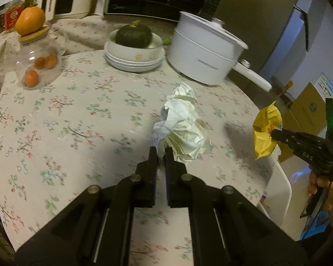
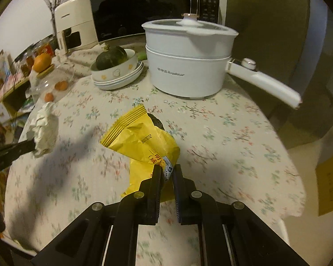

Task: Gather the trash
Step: 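Carry the white paper and yellow bag over the white bin with both tools, then open the left tool to drop the white paper into the bin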

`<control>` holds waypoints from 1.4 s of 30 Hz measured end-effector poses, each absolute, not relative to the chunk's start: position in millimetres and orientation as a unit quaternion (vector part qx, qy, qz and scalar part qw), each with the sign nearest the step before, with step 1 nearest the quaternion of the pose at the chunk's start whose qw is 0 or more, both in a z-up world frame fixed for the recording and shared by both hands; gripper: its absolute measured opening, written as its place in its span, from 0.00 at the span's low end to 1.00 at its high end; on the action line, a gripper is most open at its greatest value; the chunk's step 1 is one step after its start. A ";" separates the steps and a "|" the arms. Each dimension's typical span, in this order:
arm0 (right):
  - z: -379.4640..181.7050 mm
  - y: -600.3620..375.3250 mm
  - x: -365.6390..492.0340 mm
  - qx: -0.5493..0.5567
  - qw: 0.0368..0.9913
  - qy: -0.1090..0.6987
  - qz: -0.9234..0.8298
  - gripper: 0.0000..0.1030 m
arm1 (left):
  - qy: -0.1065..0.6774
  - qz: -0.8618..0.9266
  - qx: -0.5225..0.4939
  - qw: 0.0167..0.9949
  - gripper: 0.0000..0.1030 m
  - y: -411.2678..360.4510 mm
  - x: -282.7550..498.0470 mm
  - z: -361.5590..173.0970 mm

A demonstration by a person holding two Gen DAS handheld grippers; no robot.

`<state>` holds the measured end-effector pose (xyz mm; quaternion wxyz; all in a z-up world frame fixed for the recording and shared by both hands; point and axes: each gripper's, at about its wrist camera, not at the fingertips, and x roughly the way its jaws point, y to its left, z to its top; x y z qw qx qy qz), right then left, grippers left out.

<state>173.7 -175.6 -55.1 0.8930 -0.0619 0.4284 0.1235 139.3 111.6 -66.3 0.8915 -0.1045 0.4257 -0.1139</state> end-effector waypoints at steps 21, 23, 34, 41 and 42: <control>-55.0 -279.7 84.6 -0.040 0.877 0.472 0.084 0.11 | 0.427 -0.237 -0.089 0.868 0.07 13.5 93.1 -60.3; -59.3 -297.4 79.8 -0.032 0.874 0.480 0.070 0.11 | 0.438 -0.256 -0.085 0.857 0.07 -6.2 90.6 -65.7; -76.0 -362.9 54.0 -0.007 0.865 0.502 0.010 0.11 | 0.467 -0.346 -0.013 0.814 0.07 -128.3 72.6 -88.6; -86.1 -389.2 46.3 0.004 0.857 0.515 -0.009 0.11 | 0.485 -0.368 0.025 0.793 0.08 -177.8 69.7 -112.7; -87.6 -391.3 46.3 0.005 0.856 0.517 -0.011 0.11 | 0.487 -0.374 0.026 0.789 0.08 -183.5 70.0 -115.6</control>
